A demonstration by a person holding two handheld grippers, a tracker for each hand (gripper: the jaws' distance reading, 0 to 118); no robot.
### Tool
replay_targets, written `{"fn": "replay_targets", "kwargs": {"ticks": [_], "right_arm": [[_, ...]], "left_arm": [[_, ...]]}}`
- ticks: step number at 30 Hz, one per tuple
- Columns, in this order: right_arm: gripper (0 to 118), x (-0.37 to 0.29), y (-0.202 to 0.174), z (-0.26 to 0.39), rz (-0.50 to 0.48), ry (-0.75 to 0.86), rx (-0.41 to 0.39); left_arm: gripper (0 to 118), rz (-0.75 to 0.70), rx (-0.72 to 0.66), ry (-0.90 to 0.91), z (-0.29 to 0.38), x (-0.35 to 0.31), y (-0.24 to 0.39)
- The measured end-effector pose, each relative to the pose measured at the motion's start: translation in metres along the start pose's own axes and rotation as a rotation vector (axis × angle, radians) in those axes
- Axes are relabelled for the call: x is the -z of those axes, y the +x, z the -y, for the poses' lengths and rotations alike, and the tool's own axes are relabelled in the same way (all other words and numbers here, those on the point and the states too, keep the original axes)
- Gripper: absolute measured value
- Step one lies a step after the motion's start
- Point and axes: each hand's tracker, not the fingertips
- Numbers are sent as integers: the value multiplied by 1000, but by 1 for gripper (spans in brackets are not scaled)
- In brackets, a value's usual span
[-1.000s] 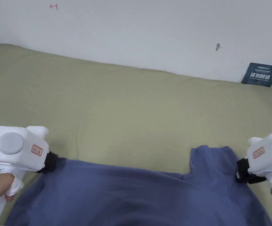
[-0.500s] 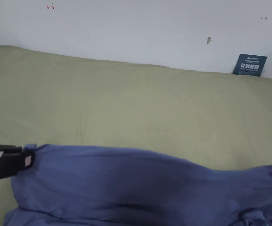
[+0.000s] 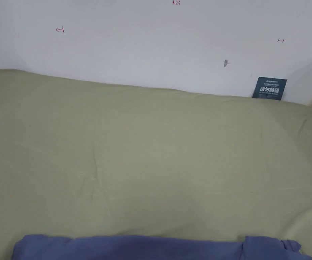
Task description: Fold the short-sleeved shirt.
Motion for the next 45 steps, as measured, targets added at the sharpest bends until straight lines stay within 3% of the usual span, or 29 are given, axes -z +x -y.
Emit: {"fn": "replay_targets", "kwargs": {"ticks": [3,4,5,7,8,9,12,15,17,18,19,20,21,24,30,33,34,35,36,37,40,41,45], "right_arm": [[0,6,15,7,-7,-57,64],[0,4,14,7,0,-38,79],[5,-1,13,6,-19,-25,90],[56,-13,18,1,-17,-18,107],[77,-28,15,-1,-16,15,100],[81,-47,11,-3,-28,85,88],[80,-105,-15,-10,-7,290,80],[80,-143,-54,-15,-10,542,-22],[80,-155,-80,-12,44,683,-71],[75,-154,-92,-6,72,771,-82],[62,-153,-104,-2,73,816,-113],[40,-152,-114,2,61,862,-142],[0,-149,-123,4,42,883,-165],[0,-132,-150,11,143,871,-222],[0,-125,-154,16,82,846,-223],[0,-120,-149,16,65,827,-224],[0,-124,-149,14,63,819,-230],[0,-122,-147,14,61,814,-232],[0,-121,-145,14,55,808,-226],[0,-118,-142,13,45,800,-212],[0,-114,-138,9,32,766,-183],[0,-113,-138,9,37,760,-181],[0,-108,-139,7,40,736,-183]], "left_arm": [[11,4,-12,51,6,-2,-12],[16,13,-38,64,5,-4,-14],[29,19,-62,64,7,-17,-2],[78,15,-111,89,6,-35,1],[89,27,-132,102,4,-46,2],[89,59,-151,164,3,-62,4],[89,20,-166,338,-10,-108,28],[88,-22,-123,540,-24,-142,68],[88,-42,-82,625,-33,-150,99],[85,-61,-54,656,-36,-149,117],[79,-108,-30,679,-38,-146,137],[57,-140,-7,685,-38,-143,152],[0,-150,14,699,-39,-138,169],[0,-162,68,781,-32,-127,207],[0,-83,132,685,-25,-109,209],[5,47,58,545,-38,-99,162],[15,92,15,515,-43,-95,137],[39,198,-10,440,-49,-90,110],[83,284,-74,388,-53,-82,77],[105,374,-149,287,-58,-70,42],[108,437,-373,117,-51,-45,-33],[108,395,-406,88,-48,-41,-35],[108,448,-460,-34,-29,-11,-46]]}}
